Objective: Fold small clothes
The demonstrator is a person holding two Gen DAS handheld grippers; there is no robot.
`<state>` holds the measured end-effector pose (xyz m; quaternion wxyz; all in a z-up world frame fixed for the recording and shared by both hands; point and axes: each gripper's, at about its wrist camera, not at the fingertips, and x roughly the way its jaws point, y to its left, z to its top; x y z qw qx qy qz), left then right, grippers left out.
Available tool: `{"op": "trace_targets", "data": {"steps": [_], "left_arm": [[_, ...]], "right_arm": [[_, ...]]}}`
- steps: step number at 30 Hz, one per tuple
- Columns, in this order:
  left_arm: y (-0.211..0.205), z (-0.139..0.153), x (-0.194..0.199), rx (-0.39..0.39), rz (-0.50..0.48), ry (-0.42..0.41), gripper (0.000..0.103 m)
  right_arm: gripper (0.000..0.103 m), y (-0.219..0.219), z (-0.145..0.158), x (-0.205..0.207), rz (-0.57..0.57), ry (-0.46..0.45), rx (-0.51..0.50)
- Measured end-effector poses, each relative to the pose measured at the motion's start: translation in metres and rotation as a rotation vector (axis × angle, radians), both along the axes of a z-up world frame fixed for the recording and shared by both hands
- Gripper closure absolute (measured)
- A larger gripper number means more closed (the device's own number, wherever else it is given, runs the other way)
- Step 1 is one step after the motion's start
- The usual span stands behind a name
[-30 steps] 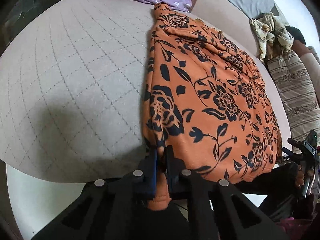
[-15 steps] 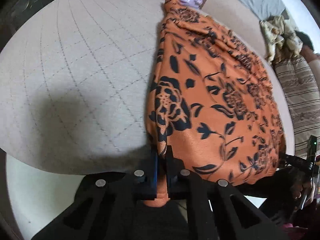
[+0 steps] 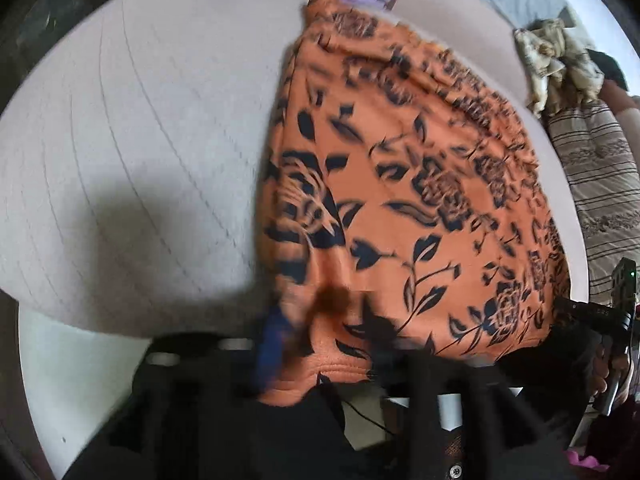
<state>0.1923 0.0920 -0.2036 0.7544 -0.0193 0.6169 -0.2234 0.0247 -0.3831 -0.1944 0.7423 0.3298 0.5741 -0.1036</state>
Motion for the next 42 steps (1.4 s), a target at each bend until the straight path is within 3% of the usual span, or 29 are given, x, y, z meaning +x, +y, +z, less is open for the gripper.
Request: {"op": "trace_targets", "data": {"steps": [1, 2, 3, 4, 5, 6, 7, 8, 10, 13, 14, 18, 21, 28, 35, 42], "left_arm": [[-0.002, -0.002, -0.001, 0.001, -0.003, -0.003, 0.044], [-0.006, -0.004, -0.002, 0.009, -0.012, -0.01, 0.044], [-0.008, -0.005, -0.002, 0.013, -0.02, -0.015, 0.045], [-0.011, -0.005, -0.002, 0.015, -0.031, -0.022, 0.045], [-0.014, -0.005, -0.004, 0.018, -0.036, -0.033, 0.053], [-0.015, -0.005, -0.004, 0.027, -0.038, -0.048, 0.061], [-0.015, -0.005, -0.004, 0.036, -0.037, -0.054, 0.077], [-0.013, -0.004, -0.002, 0.037, -0.035, -0.057, 0.086], [-0.008, -0.003, 0.001, -0.004, -0.028, -0.054, 0.093], [-0.005, 0.001, 0.0, -0.026, -0.036, -0.075, 0.094], [-0.006, 0.002, -0.002, -0.026, -0.042, -0.086, 0.094], [-0.006, 0.012, -0.003, -0.043, -0.053, -0.112, 0.095], [0.005, 0.032, -0.004, -0.107, -0.057, -0.132, 0.096], [0.02, 0.094, 0.018, -0.262, -0.05, -0.174, 0.097], [0.004, 0.132, 0.052, -0.273, -0.066, -0.231, 0.098], [0.0, 0.14, 0.07, -0.288, -0.046, -0.234, 0.098]], "right_arm": [[0.072, -0.002, -0.002, -0.001, -0.005, 0.006, 0.012], [0.045, -0.002, -0.004, -0.001, -0.008, 0.01, 0.029], [0.029, -0.002, -0.006, -0.002, -0.008, 0.012, 0.043], [0.02, -0.002, -0.007, -0.002, -0.008, 0.003, 0.064], [0.02, -0.001, -0.007, -0.003, -0.008, -0.015, 0.072], [0.021, 0.001, -0.005, -0.004, -0.004, -0.043, 0.063], [0.023, 0.004, -0.002, -0.003, 0.007, -0.068, 0.033], [0.036, 0.007, 0.0, -0.001, 0.024, -0.076, 0.0], [0.065, 0.014, 0.0, 0.006, 0.066, -0.049, -0.069], [0.078, 0.017, -0.001, 0.011, 0.095, -0.014, -0.139], [0.089, 0.015, 0.001, 0.01, 0.093, -0.018, -0.139], [0.09, 0.014, 0.011, 0.01, 0.087, -0.05, -0.096], [0.091, 0.016, 0.026, 0.011, 0.086, -0.105, -0.047], [0.094, 0.006, 0.086, 0.013, 0.063, -0.329, 0.116], [0.094, -0.018, 0.132, 0.032, -0.015, -0.556, 0.192], [0.094, -0.04, 0.143, 0.05, -0.031, -0.571, 0.176]]}}
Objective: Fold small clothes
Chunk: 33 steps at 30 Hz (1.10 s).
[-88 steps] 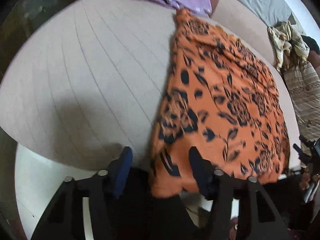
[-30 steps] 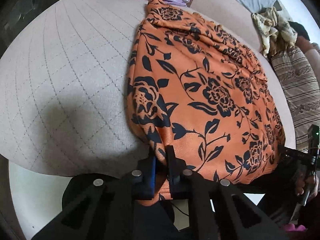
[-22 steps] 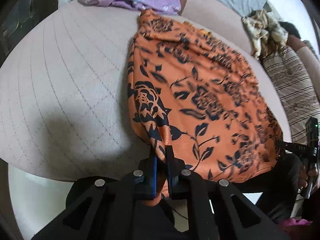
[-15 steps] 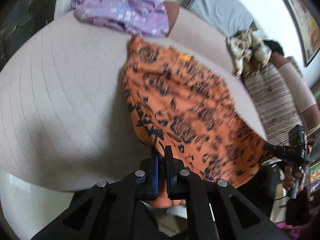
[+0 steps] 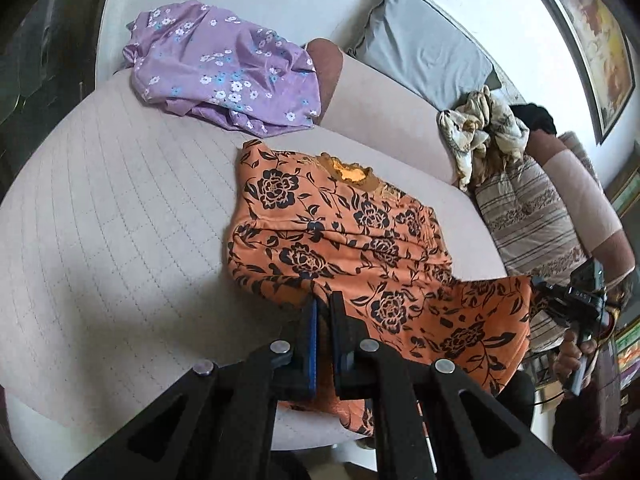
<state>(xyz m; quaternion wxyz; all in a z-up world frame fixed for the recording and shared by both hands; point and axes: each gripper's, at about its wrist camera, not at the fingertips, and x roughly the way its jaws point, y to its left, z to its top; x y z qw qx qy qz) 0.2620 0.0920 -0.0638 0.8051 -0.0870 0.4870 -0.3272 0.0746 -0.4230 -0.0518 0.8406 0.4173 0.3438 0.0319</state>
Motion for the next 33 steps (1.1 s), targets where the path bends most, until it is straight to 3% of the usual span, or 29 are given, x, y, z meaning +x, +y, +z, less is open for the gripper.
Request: {"op": "trace_targets", "data": {"steps": [5, 10, 14, 18, 19, 20, 21, 22, 23, 27, 33], "left_arm": [[0.005, 0.005, 0.022, -0.041, 0.019, 0.037, 0.098], [-0.001, 0.017, 0.081, -0.061, 0.066, 0.031, 0.098], [-0.014, -0.004, 0.114, 0.015, 0.065, 0.084, 0.099], [-0.01, -0.035, 0.087, 0.124, 0.048, 0.061, 0.096], [-0.006, -0.046, 0.075, 0.161, 0.047, 0.057, 0.093], [-0.001, -0.055, 0.063, 0.189, 0.051, 0.058, 0.084], [0.008, -0.066, 0.046, 0.212, 0.068, 0.082, 0.077], [0.014, -0.073, 0.037, 0.215, 0.077, 0.111, 0.064], [0.023, -0.082, 0.022, 0.207, 0.079, 0.151, 0.056], [0.044, -0.099, -0.018, 0.173, 0.109, 0.227, 0.05], [0.031, -0.116, -0.047, 0.156, 0.021, 0.233, 0.044]], "right_arm": [[0.095, -0.022, 0.005, 0.009, -0.04, -0.051, 0.027], [0.095, -0.061, 0.028, 0.034, -0.133, -0.129, 0.037], [0.094, -0.077, 0.022, 0.072, -0.121, -0.028, -0.03], [0.089, -0.052, -0.02, 0.077, -0.005, 0.157, -0.054], [0.077, -0.045, -0.033, 0.072, 0.006, 0.189, -0.061], [0.054, -0.035, -0.049, 0.064, 0.01, 0.235, -0.086], [0.038, -0.023, -0.06, 0.056, 0.009, 0.275, -0.116], [0.027, -0.013, -0.069, 0.049, 0.013, 0.292, -0.135], [0.027, 0.0, -0.076, 0.039, 0.019, 0.288, -0.146], [0.027, 0.053, -0.088, 0.018, 0.074, 0.299, -0.187], [0.026, 0.14, -0.098, 0.008, 0.214, 0.345, -0.438]]}}
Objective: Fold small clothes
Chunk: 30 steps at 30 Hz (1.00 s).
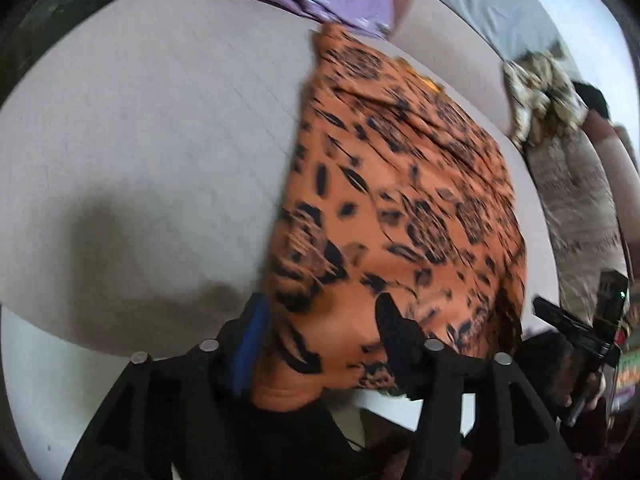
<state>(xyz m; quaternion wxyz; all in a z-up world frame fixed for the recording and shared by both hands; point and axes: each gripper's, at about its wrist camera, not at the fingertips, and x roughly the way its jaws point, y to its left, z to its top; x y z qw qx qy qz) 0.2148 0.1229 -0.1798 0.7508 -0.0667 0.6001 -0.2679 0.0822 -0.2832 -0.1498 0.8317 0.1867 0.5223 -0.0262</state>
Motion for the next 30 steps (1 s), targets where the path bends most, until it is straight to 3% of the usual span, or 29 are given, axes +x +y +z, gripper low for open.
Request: {"op": "trace_targets", "data": {"steps": [4, 9, 11, 13, 14, 16, 18, 19, 21, 22, 23, 24, 26, 27, 29, 30], "left_arm": [[-0.012, -0.011, -0.011, -0.009, -0.09, 0.001, 0.044], [-0.012, -0.02, -0.021, -0.01, -0.125, 0.01, 0.047], [-0.007, -0.024, -0.02, -0.041, -0.097, 0.035, 0.08], [-0.004, -0.028, -0.019, -0.055, -0.07, 0.051, 0.092], [-0.001, -0.028, -0.02, -0.062, -0.062, 0.048, 0.093], [0.001, -0.026, -0.022, -0.067, -0.061, 0.036, 0.093], [0.003, -0.027, -0.019, -0.054, -0.05, 0.033, 0.093], [0.005, -0.029, -0.018, -0.043, -0.041, 0.044, 0.085], [0.006, -0.033, -0.015, -0.04, -0.034, 0.077, 0.059], [0.005, -0.035, -0.014, -0.035, -0.028, 0.087, 0.04], [0.005, -0.036, -0.013, -0.027, -0.022, 0.093, 0.035], [0.002, -0.039, -0.013, -0.024, -0.025, 0.103, 0.035], [-0.006, -0.043, -0.014, -0.025, -0.052, 0.121, 0.039], [-0.01, -0.043, -0.016, -0.015, -0.06, 0.109, 0.046], [-0.017, -0.042, -0.019, 0.021, -0.093, 0.086, 0.082], [-0.017, -0.043, -0.019, 0.024, -0.096, 0.092, 0.087]], "right_arm": [[0.026, 0.029, -0.015, -0.009, 0.031, 0.009, -0.174], [0.026, 0.047, -0.036, -0.003, 0.033, 0.057, -0.273], [0.026, 0.058, -0.047, 0.005, 0.054, 0.106, -0.352], [0.029, 0.062, -0.047, 0.006, 0.068, 0.067, -0.402], [0.044, 0.057, -0.044, 0.004, 0.038, 0.044, -0.399], [0.073, 0.041, -0.039, 0.0, -0.02, 0.037, -0.354], [0.081, 0.014, -0.034, -0.007, -0.089, 0.034, -0.298], [0.081, -0.003, -0.033, -0.013, -0.136, 0.037, -0.25], [0.081, -0.027, -0.033, -0.023, -0.206, 0.033, -0.138], [0.081, -0.038, -0.033, -0.028, -0.231, 0.027, -0.08], [0.078, -0.046, -0.035, -0.032, -0.253, 0.028, -0.023], [0.075, -0.051, -0.036, -0.033, -0.268, 0.033, 0.018], [0.05, -0.056, -0.04, -0.033, -0.285, 0.036, 0.09], [0.044, -0.056, -0.039, -0.033, -0.281, 0.013, 0.125], [0.047, -0.053, -0.038, -0.031, -0.274, 0.003, 0.13], [0.054, -0.052, -0.037, -0.03, -0.264, 0.011, 0.116]]}}
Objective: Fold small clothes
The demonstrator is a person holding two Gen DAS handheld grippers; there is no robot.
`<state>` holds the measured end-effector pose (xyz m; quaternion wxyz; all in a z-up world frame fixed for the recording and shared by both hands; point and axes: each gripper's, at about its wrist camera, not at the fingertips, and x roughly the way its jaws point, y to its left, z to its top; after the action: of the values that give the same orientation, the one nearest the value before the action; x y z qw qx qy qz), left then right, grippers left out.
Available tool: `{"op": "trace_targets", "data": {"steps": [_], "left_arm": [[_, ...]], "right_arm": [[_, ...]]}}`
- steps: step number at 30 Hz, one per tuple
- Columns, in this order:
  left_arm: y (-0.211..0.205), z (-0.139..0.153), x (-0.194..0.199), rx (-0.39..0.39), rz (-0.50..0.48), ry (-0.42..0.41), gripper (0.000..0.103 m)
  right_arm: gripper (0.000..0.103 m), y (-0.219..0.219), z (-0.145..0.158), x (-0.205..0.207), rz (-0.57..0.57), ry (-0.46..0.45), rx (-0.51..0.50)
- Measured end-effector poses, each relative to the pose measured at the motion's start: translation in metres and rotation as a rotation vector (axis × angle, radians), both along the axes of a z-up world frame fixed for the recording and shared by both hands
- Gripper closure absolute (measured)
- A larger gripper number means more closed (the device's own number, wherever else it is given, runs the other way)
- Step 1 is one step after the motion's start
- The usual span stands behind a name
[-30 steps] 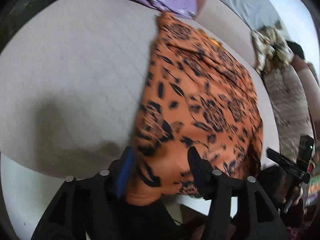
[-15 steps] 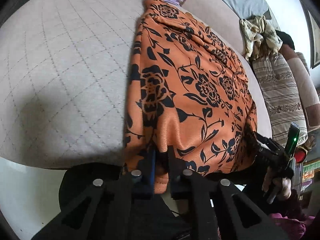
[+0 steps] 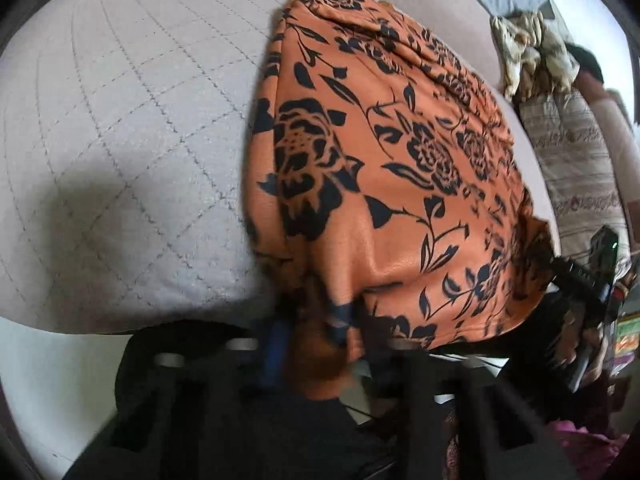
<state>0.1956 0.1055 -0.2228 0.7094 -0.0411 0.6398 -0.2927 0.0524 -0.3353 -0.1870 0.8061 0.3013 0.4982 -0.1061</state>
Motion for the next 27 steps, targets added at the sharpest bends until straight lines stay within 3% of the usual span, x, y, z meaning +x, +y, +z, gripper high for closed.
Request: {"op": "trace_targets", "data": {"steps": [1, 2, 4, 8, 11, 16, 20, 22, 27], "left_arm": [[0.002, -0.001, 0.001, -0.016, 0.006, 0.013, 0.091], [0.003, 0.001, 0.002, -0.031, 0.013, 0.015, 0.092], [0.002, 0.007, 0.001, -0.05, 0.012, 0.001, 0.093], [0.004, 0.034, 0.007, -0.154, 0.017, -0.018, 0.094], [0.007, 0.061, 0.025, -0.238, 0.037, -0.028, 0.094], [-0.004, 0.099, 0.075, -0.311, 0.051, -0.05, 0.094], [-0.035, 0.123, 0.135, -0.326, 0.068, -0.089, 0.094], [-0.055, 0.127, 0.17, -0.315, 0.084, -0.096, 0.094], [-0.105, 0.11, 0.267, -0.257, 0.172, -0.102, 0.093]], "right_arm": [[0.08, 0.0, 0.001, 0.0, -0.003, -0.001, -0.009], [0.088, -0.005, 0.001, -0.001, -0.014, -0.003, 0.002], [0.091, -0.021, -0.003, -0.007, -0.06, -0.018, 0.113], [0.092, -0.046, 0.001, -0.019, -0.112, -0.067, 0.275], [0.092, -0.065, 0.015, -0.025, -0.145, -0.162, 0.418], [0.092, -0.1, 0.039, -0.015, -0.204, -0.339, 0.593], [0.093, -0.138, 0.058, 0.023, -0.281, -0.461, 0.665], [0.093, -0.156, 0.064, 0.046, -0.311, -0.493, 0.655], [0.093, -0.206, 0.053, 0.133, -0.429, -0.53, 0.634]]}}
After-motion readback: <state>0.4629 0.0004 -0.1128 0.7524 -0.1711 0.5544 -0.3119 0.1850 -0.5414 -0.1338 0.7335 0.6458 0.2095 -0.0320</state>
